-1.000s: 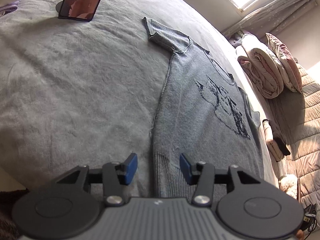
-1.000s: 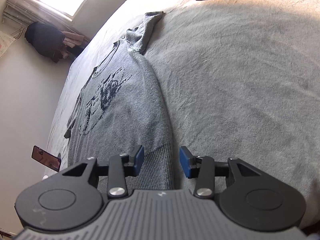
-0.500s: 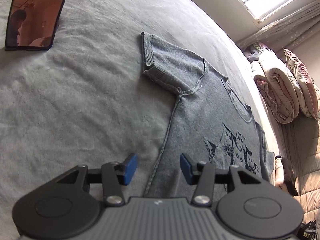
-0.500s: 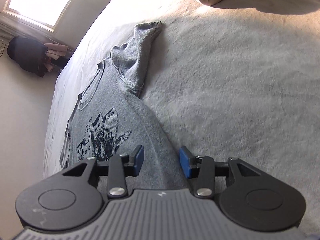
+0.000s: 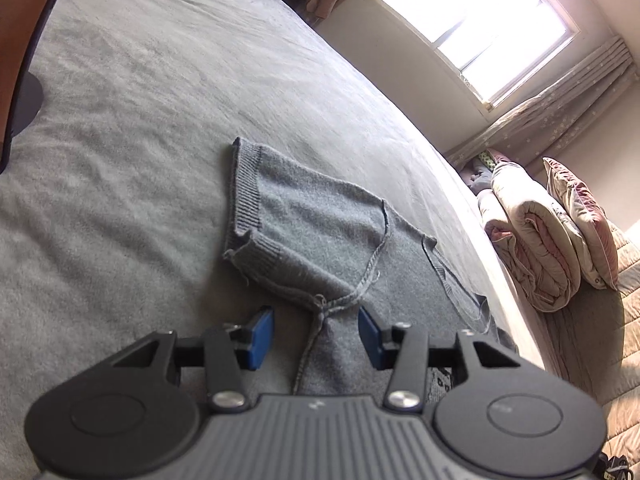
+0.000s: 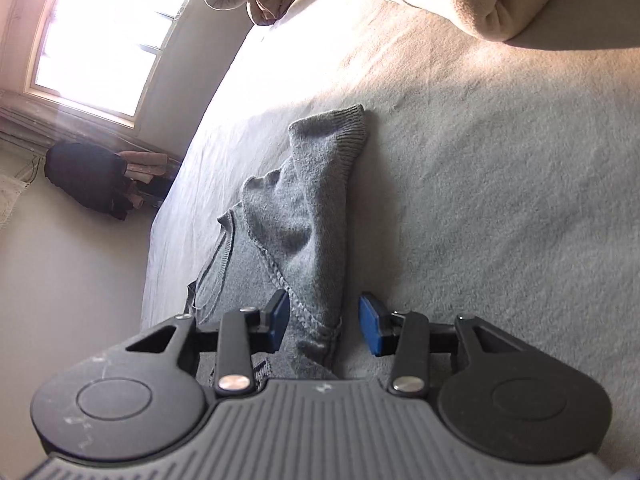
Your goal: Fold clothes
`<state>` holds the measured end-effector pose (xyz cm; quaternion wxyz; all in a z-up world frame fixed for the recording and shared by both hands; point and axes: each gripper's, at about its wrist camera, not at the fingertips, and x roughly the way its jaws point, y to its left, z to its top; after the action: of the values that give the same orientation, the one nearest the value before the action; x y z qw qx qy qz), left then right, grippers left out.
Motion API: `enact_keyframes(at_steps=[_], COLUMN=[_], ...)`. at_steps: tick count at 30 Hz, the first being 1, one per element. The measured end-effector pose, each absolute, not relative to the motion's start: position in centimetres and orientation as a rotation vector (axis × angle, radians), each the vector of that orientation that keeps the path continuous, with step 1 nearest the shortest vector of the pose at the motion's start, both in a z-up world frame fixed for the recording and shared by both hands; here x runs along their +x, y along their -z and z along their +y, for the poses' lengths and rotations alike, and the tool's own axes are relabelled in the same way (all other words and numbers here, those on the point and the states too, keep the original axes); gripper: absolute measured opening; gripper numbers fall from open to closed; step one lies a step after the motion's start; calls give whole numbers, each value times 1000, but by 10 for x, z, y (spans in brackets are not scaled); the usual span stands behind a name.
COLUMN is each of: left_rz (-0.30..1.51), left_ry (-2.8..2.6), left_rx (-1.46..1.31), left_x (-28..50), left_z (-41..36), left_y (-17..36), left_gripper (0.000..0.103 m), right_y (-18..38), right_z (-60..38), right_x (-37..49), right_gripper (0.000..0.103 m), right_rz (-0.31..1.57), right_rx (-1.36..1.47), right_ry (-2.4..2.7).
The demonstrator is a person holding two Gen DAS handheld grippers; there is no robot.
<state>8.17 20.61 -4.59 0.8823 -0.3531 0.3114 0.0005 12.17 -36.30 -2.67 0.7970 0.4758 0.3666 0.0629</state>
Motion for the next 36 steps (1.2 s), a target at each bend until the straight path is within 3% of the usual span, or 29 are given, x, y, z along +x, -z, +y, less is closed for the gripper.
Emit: enact_keyframes(at_steps=[2,4,5,7,13,17,18,20,23,36], left_rz=[636,624,622,619,603,626,639,663,696,692], left_ry=[-20,-40,-51,-75,-121,-100,-87,-54,-2,74], left_rx=[-736,-710,-692,-666,-604,-542,-544,-545,-543,-499], left_x=[85,86,86,85,82,82,81,80,75,35], left_z=[204,203,202,203,203,197,198,202,209,214], left_y=[48,49,50,50,49,45,43,41,41,18], left_gripper=[37,23,17,6,5,5,10,15,17,18], right_y=[30,33,32,23,-3,5,5,3,0,5], right_z=[-361,-359,-359,-358,-352,-342,-344,-348,-353,-379], right_x=[121,120,119,115,105,111,115,119,117,70], right_gripper=[29,9,5,5,5,11,17,17,35,36], right_rz=[764,753,754,732,648,695,701,715,750,934], right_rx=[1002,967,940,885,631,620,645,683,709,926], right_ry=[-135,-128,-116,-94,19,-9,-21,-45,-79,-271])
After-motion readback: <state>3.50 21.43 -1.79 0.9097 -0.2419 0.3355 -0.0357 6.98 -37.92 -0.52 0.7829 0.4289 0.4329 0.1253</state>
